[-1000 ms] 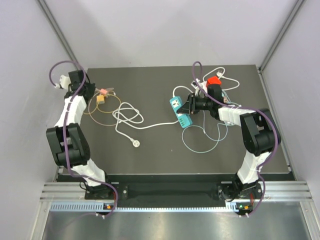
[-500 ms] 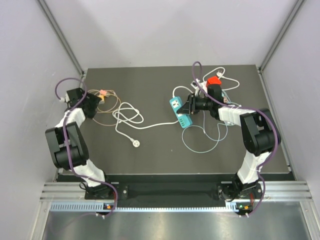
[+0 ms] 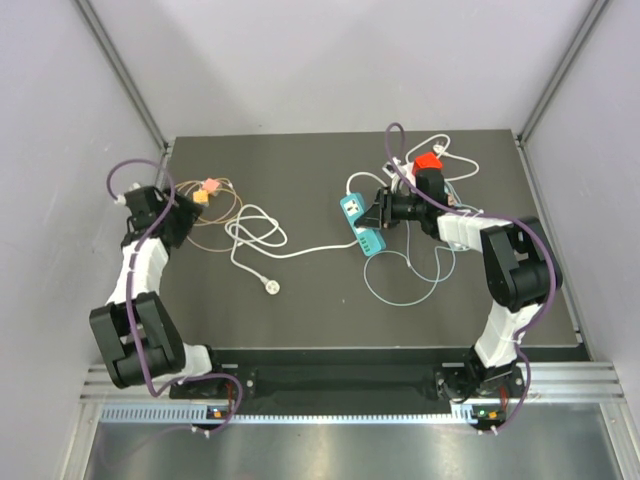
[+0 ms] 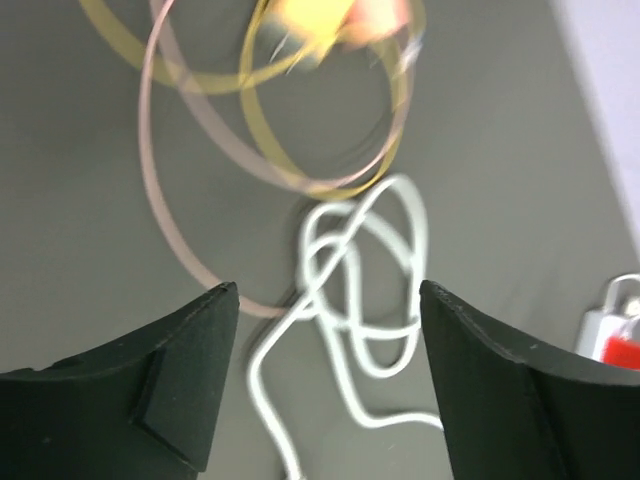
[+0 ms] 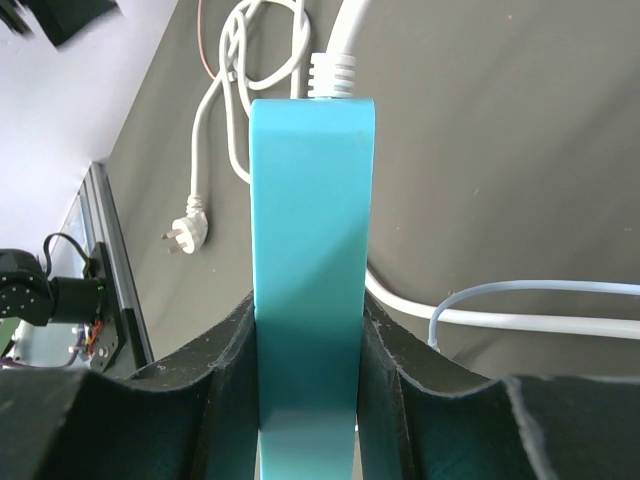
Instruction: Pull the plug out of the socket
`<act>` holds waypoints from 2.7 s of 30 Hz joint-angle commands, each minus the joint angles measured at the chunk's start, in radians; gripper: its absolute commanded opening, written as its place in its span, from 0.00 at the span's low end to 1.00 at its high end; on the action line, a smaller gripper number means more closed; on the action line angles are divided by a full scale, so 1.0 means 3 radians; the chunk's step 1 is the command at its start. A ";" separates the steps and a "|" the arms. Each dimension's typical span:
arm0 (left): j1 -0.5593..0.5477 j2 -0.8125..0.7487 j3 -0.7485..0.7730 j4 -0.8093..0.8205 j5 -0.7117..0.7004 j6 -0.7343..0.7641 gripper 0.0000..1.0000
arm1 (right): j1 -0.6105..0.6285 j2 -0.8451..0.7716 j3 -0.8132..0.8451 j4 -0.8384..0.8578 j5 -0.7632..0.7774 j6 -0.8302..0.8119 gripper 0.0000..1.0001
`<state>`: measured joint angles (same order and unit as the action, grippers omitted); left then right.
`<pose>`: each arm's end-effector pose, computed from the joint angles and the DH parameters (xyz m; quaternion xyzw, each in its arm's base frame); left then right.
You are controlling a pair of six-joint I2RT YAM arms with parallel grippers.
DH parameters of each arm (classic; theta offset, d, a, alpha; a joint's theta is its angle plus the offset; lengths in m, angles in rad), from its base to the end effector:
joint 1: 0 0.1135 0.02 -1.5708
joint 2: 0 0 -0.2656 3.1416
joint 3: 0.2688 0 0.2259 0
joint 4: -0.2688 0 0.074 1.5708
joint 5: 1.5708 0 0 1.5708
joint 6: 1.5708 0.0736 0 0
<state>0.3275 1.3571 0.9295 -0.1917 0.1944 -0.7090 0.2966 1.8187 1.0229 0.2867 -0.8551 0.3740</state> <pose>0.2941 0.0849 0.2525 -0.3997 0.7906 -0.1711 0.4312 0.3541 0.1663 0.1978 -0.1794 0.7923 0.4893 0.3174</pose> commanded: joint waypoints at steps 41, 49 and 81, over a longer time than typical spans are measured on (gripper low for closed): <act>-0.1025 -0.1721 -0.0567 -0.0532 0.0278 0.0666 0.78 | 0.0851 0.1510 0.2336 -0.0541 0.0232 0.0767 0.00; -0.1020 -0.2079 -0.0715 -0.0558 0.0216 0.0599 0.83 | 0.1184 0.2134 0.2981 -0.0332 0.0278 0.1264 0.00; -0.0984 -0.1446 -0.0797 0.0184 0.1203 0.0435 0.99 | 0.0572 -0.0568 0.1571 -0.2566 0.0866 -0.2852 0.94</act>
<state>0.0269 0.8989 0.6708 -0.2516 0.4484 -0.5991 0.5510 1.8214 1.5593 -0.4442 -0.6224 -0.2913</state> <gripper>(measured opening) 0.987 0.937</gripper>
